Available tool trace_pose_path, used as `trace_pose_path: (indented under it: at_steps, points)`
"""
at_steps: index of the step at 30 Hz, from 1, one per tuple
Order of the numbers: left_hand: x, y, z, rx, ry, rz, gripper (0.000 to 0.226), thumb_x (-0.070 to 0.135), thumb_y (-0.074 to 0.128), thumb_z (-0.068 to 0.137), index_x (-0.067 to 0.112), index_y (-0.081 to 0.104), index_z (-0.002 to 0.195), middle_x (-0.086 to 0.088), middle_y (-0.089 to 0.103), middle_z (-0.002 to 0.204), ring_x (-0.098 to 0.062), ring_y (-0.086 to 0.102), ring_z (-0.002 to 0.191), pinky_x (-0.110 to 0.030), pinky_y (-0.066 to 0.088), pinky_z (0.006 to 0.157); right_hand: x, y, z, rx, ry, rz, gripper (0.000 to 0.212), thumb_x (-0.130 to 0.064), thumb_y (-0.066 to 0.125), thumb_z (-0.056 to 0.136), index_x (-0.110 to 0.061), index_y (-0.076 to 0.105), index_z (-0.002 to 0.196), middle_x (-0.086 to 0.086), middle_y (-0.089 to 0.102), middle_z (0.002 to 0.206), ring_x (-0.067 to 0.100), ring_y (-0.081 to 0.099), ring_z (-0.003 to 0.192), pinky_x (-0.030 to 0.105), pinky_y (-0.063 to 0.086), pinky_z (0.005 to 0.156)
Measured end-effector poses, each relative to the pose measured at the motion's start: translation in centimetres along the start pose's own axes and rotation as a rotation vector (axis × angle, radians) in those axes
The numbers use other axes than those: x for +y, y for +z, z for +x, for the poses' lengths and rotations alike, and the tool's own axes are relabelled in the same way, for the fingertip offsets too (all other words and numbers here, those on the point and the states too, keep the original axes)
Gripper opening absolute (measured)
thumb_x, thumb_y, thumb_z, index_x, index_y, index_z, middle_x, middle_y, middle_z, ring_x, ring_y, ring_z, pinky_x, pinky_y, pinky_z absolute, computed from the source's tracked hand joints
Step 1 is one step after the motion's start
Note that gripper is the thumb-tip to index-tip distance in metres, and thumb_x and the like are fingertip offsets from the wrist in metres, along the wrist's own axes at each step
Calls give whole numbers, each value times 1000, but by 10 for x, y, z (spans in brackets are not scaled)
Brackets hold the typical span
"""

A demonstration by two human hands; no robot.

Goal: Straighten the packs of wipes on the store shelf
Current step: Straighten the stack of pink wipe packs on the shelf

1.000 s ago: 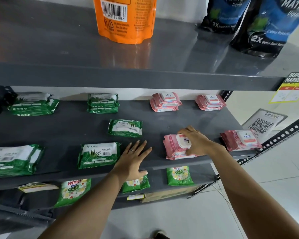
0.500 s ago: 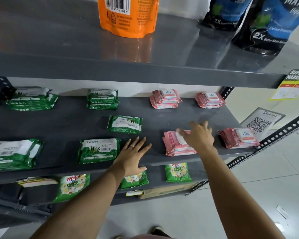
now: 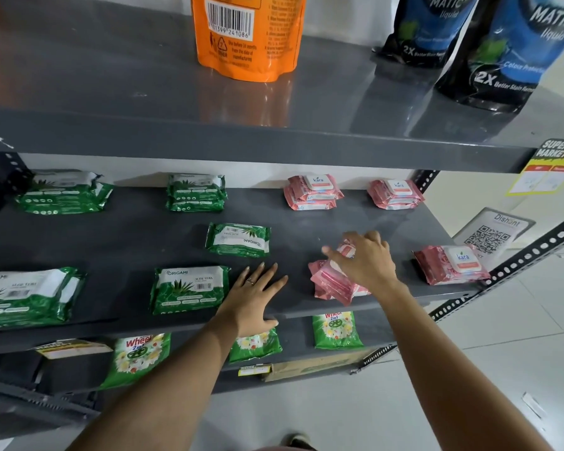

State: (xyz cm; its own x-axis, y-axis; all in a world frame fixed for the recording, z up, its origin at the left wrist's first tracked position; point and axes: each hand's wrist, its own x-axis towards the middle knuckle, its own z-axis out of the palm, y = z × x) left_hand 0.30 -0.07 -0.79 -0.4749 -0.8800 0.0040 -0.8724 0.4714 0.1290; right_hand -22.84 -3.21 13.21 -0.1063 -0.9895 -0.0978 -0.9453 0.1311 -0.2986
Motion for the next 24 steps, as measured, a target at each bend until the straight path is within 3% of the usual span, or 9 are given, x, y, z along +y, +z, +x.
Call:
trace_pose_path:
  at_steps: [3,5,8,11,14,16,19,24]
  points:
    - [0,-1,-1,-15,0,-1,93,59,56,79,33,1,150,-3,-5,161,-25,-7,146,-46,-3,118,-19,12,3,39,205,-187,84,-80,38,79,-17,47,134,20,44,134,43,46,121,47,49,87]
    - [1,-2,0,-19,-7,-9,93,58,57,79,33,1,150,-2,-6,161,-24,-8,146,-46,-2,118,-20,17,7,-20,235,-278,84,-77,46,78,-13,47,132,21,49,127,40,53,114,42,50,83]
    - [1,-3,0,-19,-6,-12,93,58,57,80,33,0,150,-2,-7,161,-24,-9,146,-45,-4,118,-7,9,14,-88,77,-281,74,-59,69,74,-17,49,132,16,50,124,38,58,110,41,51,86]
    - [1,-2,-1,-14,-1,5,93,58,57,81,32,0,150,-3,-7,161,-25,-9,146,-46,-3,118,8,3,13,-118,-140,-245,80,-46,76,71,-24,41,139,10,47,130,39,58,113,46,54,86]
    - [2,-1,-1,3,-5,14,93,58,57,81,31,2,150,-4,-4,161,-26,-6,146,-47,0,119,14,5,9,8,-49,-258,100,-65,72,68,-20,27,145,13,45,136,40,59,114,48,55,84]
    - [2,-2,-1,1,-3,8,92,57,57,81,31,3,150,-4,-3,161,-26,-6,146,-47,0,119,14,5,11,-16,42,-306,97,-71,69,67,-14,36,138,12,55,130,36,62,110,44,54,83]
    - [2,-2,-2,-1,-1,6,92,56,57,81,32,2,150,-3,-4,161,-25,-6,146,-46,-1,118,15,3,17,-92,-34,-282,81,-56,78,67,-17,46,130,6,64,120,30,64,103,38,52,80]
    - [2,0,-2,2,-2,-2,92,57,57,80,33,3,150,-2,-4,161,-24,-7,146,-46,-2,118,23,-6,23,-210,-243,-285,92,-36,86,65,-31,35,141,1,56,136,29,56,119,43,51,90]
